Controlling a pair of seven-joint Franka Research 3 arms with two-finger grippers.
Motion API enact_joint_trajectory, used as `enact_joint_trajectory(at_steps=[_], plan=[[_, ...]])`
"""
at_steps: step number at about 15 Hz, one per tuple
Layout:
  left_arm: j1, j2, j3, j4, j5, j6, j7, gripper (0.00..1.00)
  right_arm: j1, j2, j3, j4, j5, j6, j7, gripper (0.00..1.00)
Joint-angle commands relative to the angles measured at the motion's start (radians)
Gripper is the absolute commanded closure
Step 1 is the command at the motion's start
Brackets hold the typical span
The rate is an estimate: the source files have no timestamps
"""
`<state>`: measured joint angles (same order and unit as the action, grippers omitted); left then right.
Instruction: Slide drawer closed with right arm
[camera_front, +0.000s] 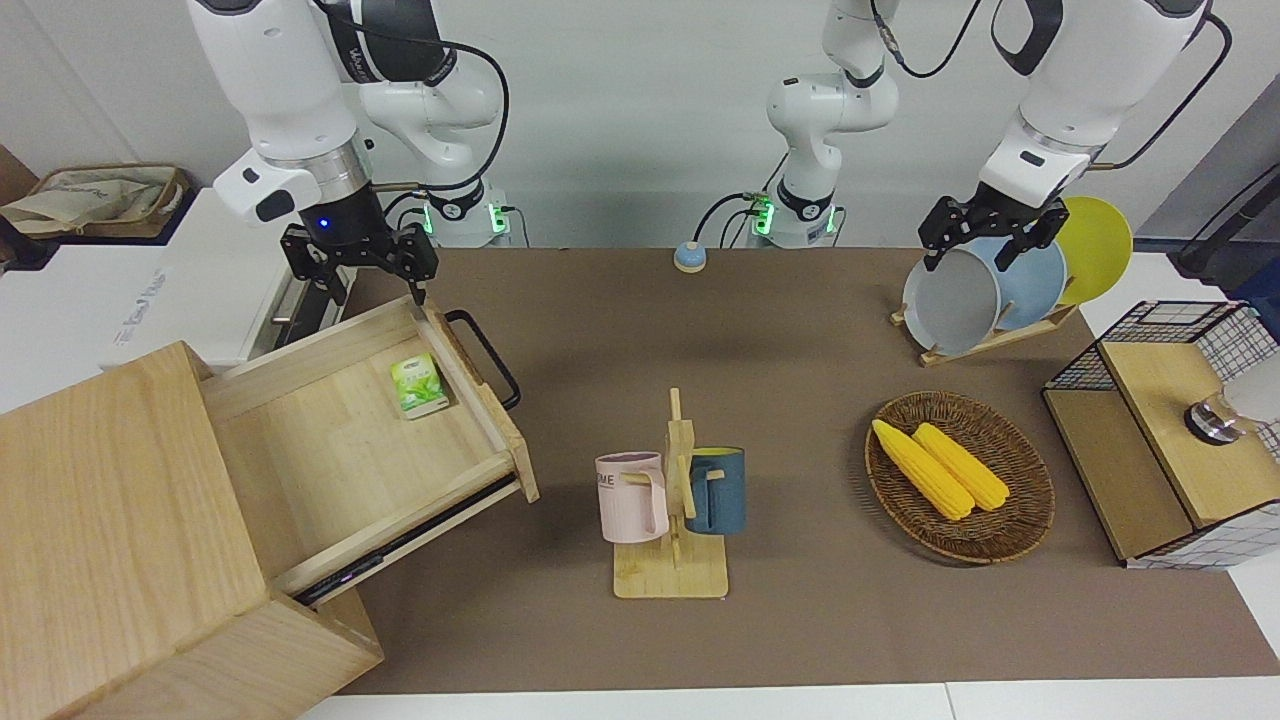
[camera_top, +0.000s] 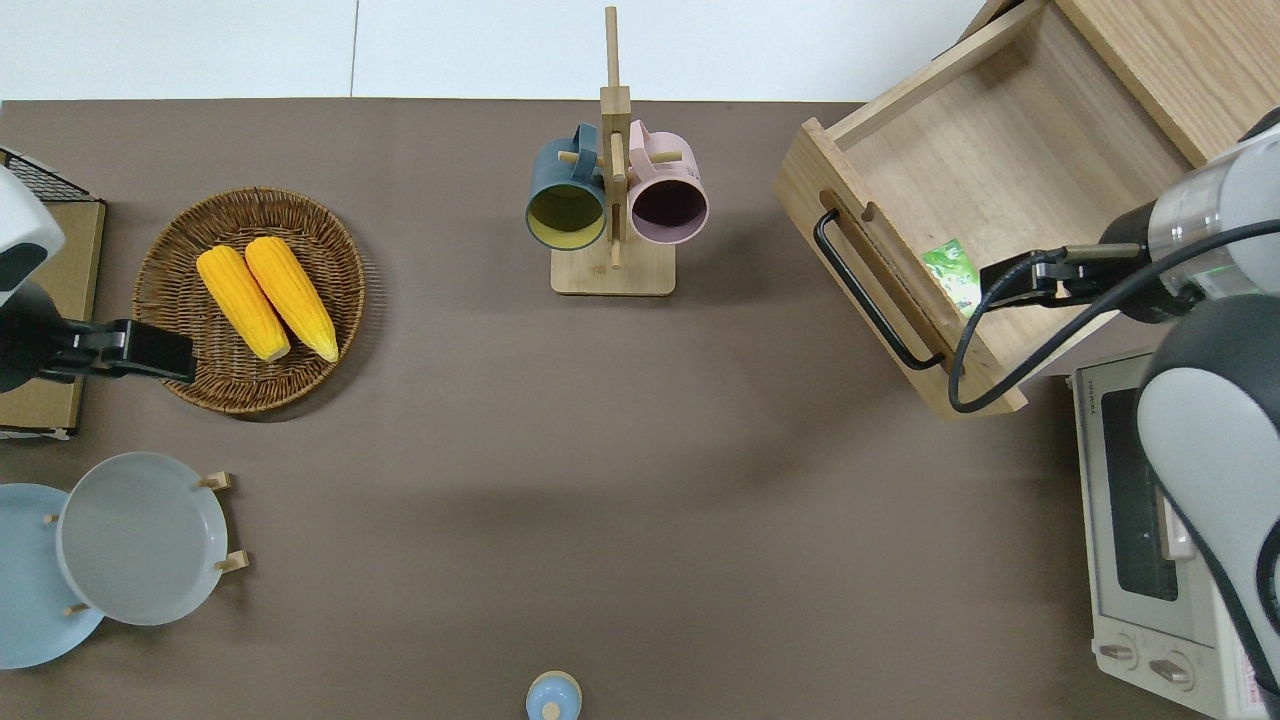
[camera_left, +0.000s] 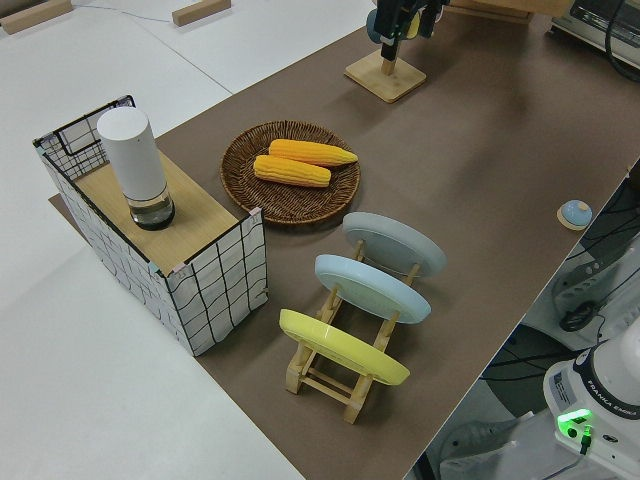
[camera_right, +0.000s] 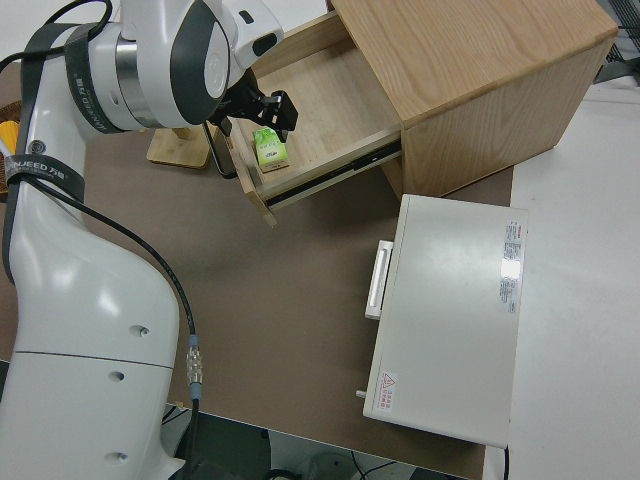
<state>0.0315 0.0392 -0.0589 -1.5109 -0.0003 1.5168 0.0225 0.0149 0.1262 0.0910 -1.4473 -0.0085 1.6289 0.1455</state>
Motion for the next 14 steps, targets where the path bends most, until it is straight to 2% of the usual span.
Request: enact_joint_trajectory(at_steps=[1, 7, 9, 12, 14], plan=[[0.005, 0.011, -0.007, 0.026, 0.017, -0.02, 0.01, 0.01, -0.015, -0.007, 0.012, -0.001, -0.033, -0.015, -0.017, 0.017], [0.005, 0.011, -0.007, 0.024, 0.017, -0.02, 0.01, 0.01, -0.026, -0.008, 0.012, -0.001, -0.028, -0.04, -0.024, 0.019], [0.005, 0.011, -0.007, 0.024, 0.017, -0.02, 0.01, 0.01, -0.026, -0.007, 0.013, 0.013, -0.025, -0.04, -0.024, 0.019], [0.005, 0.011, -0.007, 0.024, 0.017, -0.02, 0.01, 0.01, -0.023, -0.007, 0.012, 0.013, -0.028, -0.04, -0.024, 0.021], [0.005, 0.011, -0.007, 0.024, 0.017, -0.02, 0.01, 0.01, -0.021, -0.007, 0.012, 0.015, -0.028, -0.04, -0.024, 0.063]])
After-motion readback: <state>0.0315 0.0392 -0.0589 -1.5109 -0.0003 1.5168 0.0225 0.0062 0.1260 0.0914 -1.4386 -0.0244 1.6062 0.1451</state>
